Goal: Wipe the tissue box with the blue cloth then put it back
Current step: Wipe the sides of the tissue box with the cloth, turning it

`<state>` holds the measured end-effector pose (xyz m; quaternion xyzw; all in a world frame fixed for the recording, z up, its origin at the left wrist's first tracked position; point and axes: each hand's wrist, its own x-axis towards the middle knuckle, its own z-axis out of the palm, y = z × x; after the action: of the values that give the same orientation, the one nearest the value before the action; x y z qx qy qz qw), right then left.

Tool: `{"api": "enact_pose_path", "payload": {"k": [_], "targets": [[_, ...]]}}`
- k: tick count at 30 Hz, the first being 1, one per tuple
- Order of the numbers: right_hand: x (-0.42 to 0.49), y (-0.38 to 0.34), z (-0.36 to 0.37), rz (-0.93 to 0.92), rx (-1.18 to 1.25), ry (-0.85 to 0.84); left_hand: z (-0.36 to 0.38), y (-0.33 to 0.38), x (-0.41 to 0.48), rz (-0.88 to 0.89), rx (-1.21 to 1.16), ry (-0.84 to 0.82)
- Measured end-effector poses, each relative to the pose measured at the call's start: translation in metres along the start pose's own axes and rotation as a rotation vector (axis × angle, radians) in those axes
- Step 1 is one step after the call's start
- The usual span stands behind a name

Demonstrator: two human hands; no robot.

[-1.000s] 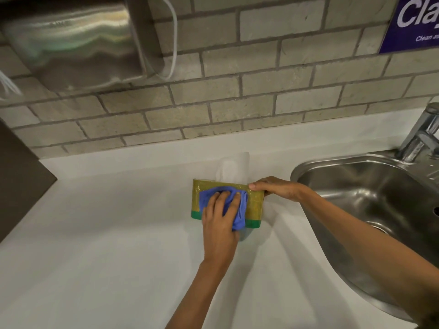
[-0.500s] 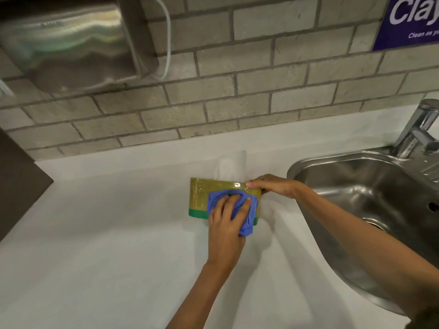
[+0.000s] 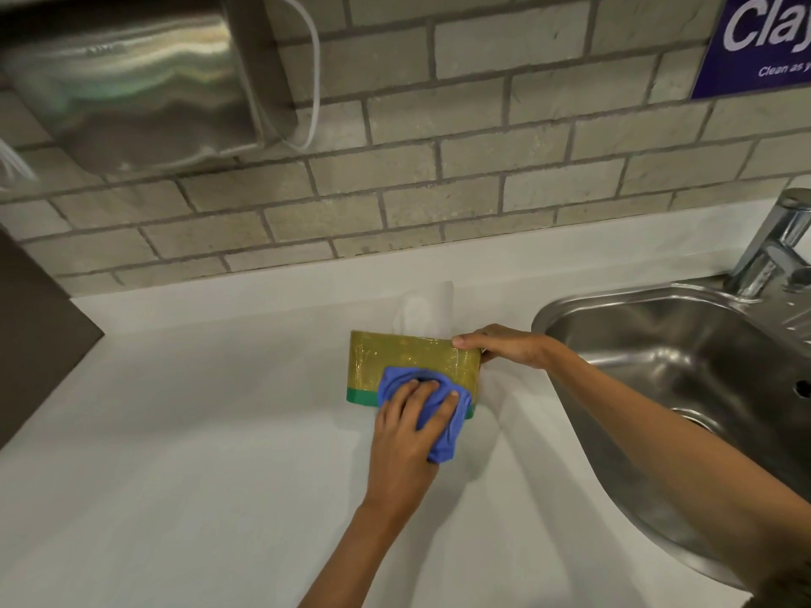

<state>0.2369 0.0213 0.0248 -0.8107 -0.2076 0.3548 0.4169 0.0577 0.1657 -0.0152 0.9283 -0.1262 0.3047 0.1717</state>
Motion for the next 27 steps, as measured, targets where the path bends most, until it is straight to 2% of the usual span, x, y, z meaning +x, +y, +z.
{"api": "enact_pose_path", "payload": {"k": [2,5,6,9,12,14,15,19,21,23,27], "targets": [[0.001,0.000,0.000,0.004,-0.007,-0.013,-0.006,-0.012,-0.008,-0.090,-0.017,0.029],[0.001,-0.002,0.000,0.007,-0.011,-0.015,-0.011,-0.018,0.002,-0.342,-0.074,0.118],[0.002,-0.002,0.000,0.007,-0.007,-0.012,-0.009,-0.015,0.006,-0.360,-0.063,0.124],[0.004,-0.003,0.002,-0.009,0.001,-0.007,0.000,0.000,0.009,-0.197,-0.038,0.117],[0.003,-0.002,0.001,-0.013,0.013,-0.009,0.006,0.007,0.000,-0.007,-0.014,0.038],[0.003,-0.002,0.001,-0.007,0.002,-0.009,0.003,-0.002,-0.006,0.031,0.013,0.003],[0.003,-0.002,0.000,-0.003,-0.001,-0.010,0.002,-0.008,-0.008,0.000,0.008,0.009],[0.005,-0.004,0.000,0.003,-0.010,-0.017,-0.009,-0.031,-0.010,-0.386,-0.080,0.125],[0.005,-0.005,0.002,0.014,-0.021,-0.021,-0.009,-0.033,-0.002,-0.493,-0.092,0.163],[0.005,-0.006,0.004,0.011,-0.030,-0.014,-0.006,-0.024,0.009,-0.435,-0.087,0.178],[0.004,-0.007,0.006,0.014,-0.039,0.006,-0.003,-0.007,0.027,-0.202,0.013,0.124]]}}
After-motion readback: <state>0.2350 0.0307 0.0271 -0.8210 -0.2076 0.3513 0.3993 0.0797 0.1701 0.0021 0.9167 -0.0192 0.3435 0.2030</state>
